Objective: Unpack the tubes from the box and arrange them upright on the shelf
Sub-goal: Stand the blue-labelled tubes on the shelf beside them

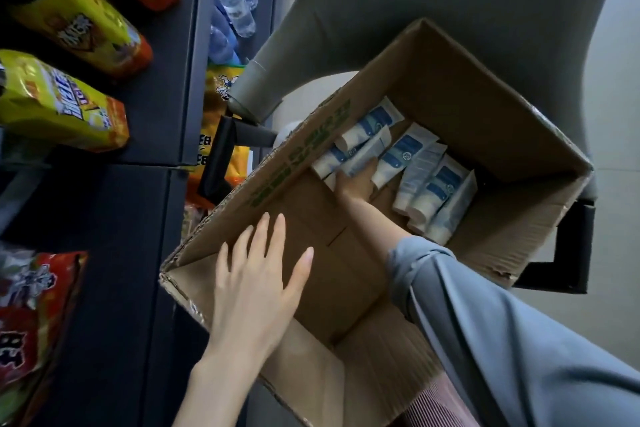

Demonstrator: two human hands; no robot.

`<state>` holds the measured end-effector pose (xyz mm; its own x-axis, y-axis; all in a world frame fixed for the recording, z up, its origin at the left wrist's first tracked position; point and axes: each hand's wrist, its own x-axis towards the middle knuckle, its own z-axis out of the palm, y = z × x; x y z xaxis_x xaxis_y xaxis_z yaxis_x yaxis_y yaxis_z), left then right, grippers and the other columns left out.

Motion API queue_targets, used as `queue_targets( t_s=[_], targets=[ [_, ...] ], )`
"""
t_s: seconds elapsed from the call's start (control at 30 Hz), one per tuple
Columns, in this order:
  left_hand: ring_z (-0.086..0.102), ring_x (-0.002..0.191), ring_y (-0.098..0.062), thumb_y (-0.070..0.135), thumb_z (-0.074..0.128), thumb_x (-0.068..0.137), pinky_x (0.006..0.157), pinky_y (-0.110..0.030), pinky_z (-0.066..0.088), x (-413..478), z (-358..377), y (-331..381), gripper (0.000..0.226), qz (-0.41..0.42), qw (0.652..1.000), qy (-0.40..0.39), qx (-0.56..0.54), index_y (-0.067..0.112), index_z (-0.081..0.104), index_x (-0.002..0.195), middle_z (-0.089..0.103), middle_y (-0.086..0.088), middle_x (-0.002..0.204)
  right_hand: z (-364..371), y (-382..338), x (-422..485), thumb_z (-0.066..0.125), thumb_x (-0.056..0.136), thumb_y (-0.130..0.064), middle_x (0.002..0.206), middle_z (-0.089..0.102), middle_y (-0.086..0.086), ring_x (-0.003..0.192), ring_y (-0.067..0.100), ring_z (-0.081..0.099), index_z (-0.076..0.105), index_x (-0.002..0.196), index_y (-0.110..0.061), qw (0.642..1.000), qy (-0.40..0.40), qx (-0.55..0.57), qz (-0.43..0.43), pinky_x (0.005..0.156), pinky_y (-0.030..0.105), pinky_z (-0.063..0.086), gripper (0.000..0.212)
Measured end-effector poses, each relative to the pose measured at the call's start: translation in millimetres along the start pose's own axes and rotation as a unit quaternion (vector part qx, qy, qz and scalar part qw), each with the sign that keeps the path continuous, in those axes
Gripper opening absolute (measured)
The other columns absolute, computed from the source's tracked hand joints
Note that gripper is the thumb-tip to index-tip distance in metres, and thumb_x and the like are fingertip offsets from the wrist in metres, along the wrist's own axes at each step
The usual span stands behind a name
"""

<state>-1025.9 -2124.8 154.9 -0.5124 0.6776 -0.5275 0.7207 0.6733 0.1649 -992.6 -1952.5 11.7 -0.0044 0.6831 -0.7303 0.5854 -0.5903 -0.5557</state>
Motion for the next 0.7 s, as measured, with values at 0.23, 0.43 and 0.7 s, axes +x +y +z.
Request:
queue_targets(
  t_s=[0.23,0.43,0.7],
  targets=[
    [0.015,0.144,-0.011,0.067,0.001,0.085,0.116,-0.035,0.011,1.9,-6.8,1.3,0.077,0.004,0.999,0.009,-0.050,0.029,0.011,0.151,0.017,0.007,0.158,-2.3,-4.5,-2.5,0.057,0.093,-0.022,0.151,0.028,0.012,0.133,0.032,0.037,0.007,0.152,-0.020,0.995,0.000,0.102,0.013,0.104,0.033,0.033,0.077],
    [0.021,0.140,-0.007,0.065,0.014,0.085,0.112,-0.033,0.019,-0.7,-12.5,3.4,0.074,-0.021,0.983,0.010,-0.183,0.028,0.025,0.148,0.028,0.011,0.153,-33.3,2.9,-25.2,0.054,0.095,-0.022,0.138,0.050,0.010,0.115,0.020,0.052,0.038,0.143,-0.010,0.986,-0.051,0.157,0.005,0.090,0.025,0.043,0.052],
    [0.042,0.129,-0.010,0.040,0.045,0.096,0.107,-0.030,0.034,12.5,-19.0,20.7,0.048,-0.055,0.921,-0.003,-0.385,0.021,0.044,0.139,0.049,0.006,0.140,-95.7,13.9,-94.4,0.053,0.093,-0.010,0.097,0.062,0.015,0.078,0.016,0.064,0.054,0.116,-0.001,0.857,-0.254,0.411,0.177,0.060,0.021,0.057,0.025]
  ],
)
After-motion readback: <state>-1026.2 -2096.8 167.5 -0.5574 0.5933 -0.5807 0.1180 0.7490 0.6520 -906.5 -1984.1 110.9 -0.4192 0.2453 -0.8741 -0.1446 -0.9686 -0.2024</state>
